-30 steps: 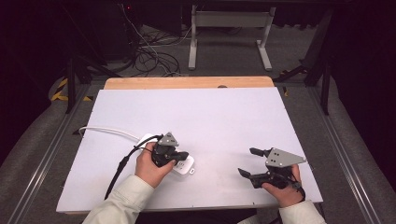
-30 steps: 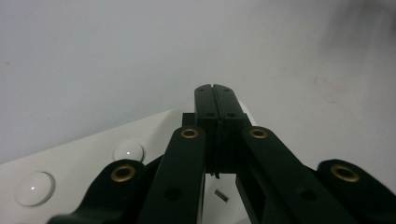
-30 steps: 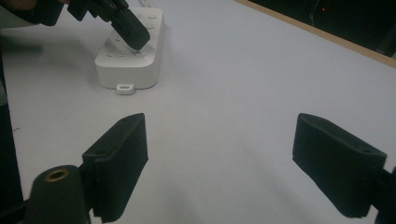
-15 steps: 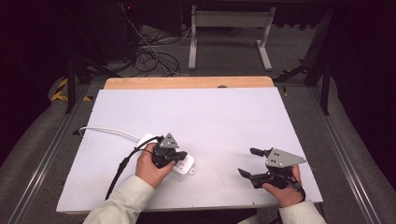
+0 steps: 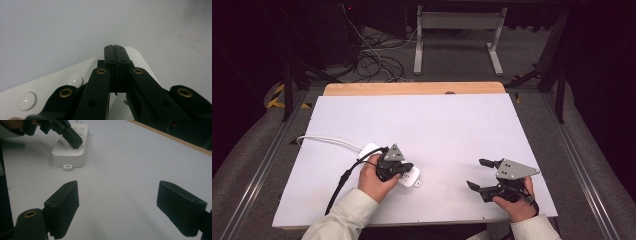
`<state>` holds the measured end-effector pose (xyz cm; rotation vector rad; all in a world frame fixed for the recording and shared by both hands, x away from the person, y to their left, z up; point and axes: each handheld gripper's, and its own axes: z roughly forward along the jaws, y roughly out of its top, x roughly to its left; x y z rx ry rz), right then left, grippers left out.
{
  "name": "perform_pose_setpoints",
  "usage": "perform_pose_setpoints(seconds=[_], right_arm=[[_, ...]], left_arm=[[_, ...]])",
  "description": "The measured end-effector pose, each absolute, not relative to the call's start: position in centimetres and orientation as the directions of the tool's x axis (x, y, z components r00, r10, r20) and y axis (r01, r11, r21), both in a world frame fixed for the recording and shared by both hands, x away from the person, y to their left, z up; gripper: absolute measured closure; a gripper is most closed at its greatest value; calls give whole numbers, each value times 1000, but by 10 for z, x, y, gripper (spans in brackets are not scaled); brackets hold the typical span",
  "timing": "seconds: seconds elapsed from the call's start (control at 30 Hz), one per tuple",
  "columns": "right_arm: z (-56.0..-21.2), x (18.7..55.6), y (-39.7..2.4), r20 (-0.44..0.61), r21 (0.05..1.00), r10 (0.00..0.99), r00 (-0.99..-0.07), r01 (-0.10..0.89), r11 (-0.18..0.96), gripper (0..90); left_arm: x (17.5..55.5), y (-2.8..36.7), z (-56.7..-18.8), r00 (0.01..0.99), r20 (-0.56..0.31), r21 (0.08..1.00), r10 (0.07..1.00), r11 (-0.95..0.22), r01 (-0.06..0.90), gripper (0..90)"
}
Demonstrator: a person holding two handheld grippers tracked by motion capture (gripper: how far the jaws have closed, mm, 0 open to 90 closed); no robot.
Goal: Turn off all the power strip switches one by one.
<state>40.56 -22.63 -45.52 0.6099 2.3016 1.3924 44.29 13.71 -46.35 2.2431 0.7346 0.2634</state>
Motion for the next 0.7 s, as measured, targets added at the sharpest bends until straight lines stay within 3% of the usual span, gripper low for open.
perform_pose_setpoints(seconds=[0.7], right_arm=[[-456,406,-225,-97,892,540,-836,168,420,187]], left_arm=[[442,134,-464,809,-20,712,587,-560,424,900]])
